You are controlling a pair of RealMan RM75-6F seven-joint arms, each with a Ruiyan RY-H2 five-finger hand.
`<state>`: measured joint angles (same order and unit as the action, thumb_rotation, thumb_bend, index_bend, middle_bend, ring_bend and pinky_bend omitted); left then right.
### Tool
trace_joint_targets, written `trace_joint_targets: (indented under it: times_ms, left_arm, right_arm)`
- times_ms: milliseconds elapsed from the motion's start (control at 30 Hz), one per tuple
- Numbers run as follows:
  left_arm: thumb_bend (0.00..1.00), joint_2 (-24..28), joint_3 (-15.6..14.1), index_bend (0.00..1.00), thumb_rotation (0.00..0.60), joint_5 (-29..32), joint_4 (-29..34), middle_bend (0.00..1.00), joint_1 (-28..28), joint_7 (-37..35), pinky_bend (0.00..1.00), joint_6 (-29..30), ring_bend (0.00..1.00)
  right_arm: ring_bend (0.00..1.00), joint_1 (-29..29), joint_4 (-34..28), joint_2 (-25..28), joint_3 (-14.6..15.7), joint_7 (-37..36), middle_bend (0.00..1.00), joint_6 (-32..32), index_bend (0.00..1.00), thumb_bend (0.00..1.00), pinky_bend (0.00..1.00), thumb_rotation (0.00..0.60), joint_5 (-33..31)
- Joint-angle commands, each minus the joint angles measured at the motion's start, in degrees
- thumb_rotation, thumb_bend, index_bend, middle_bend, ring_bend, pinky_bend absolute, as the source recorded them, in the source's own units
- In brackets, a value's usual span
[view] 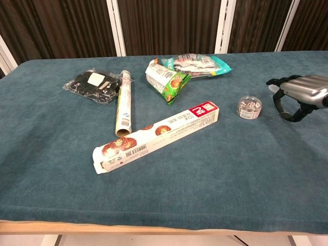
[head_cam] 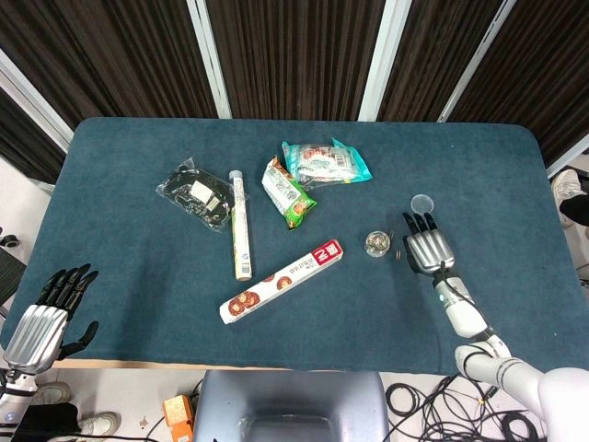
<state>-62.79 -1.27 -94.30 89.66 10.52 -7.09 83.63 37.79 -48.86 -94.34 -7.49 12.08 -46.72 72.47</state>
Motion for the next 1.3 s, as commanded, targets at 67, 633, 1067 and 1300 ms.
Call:
trace_joint_targets:
  times_ms: [67, 633, 1067, 1300]
  left_arm:
    - [0.39, 0.02, 0.01, 0.0, 0.6, 0.0, 0.06, 0.0, 0.02, 0.02, 0.05, -0.03, 0.0]
    - [0.39, 0.03, 0.14, 0.0, 0.6, 0.44, 0.05, 0.0, 0.11, 0.11, 0.05, -0.35, 0.0]
    - [0.39, 0.38, 0.07, 0.0, 0.6, -0.14, -0.53, 0.0, -0.17, -1.47, 0.05, 0.6, 0.0]
    - [0.39, 0.35, 0.12, 0.0, 0.6, -0.22, -0.51, 0.0, -0.23, -1.33, 0.05, 0.79, 0.0]
  right_arm:
    - [0.0, -0.2, -3.13, 1.98, -0.86, -0.38, 0.0, -1.86, 0.66, 0.4, 0.0, 0.6, 0.25]
    - [0.0, 4.34, -12.75, 2.27, -5.57, 11.69, 0.0, -2.15, 0.61, 0.4, 0.0, 0.6, -6.75]
    - [0.0, 4.6, -12.59, 1.47, -4.38, 14.89, 0.01, -2.25, 0.5, 0.4, 0.0, 0.6, -9.5]
    - [0.0, 2.78, -17.02, 4.87, -3.5, 12.09, 0.0, -5.53, 0.41, 0.4, 0.0, 0.6, -6.89]
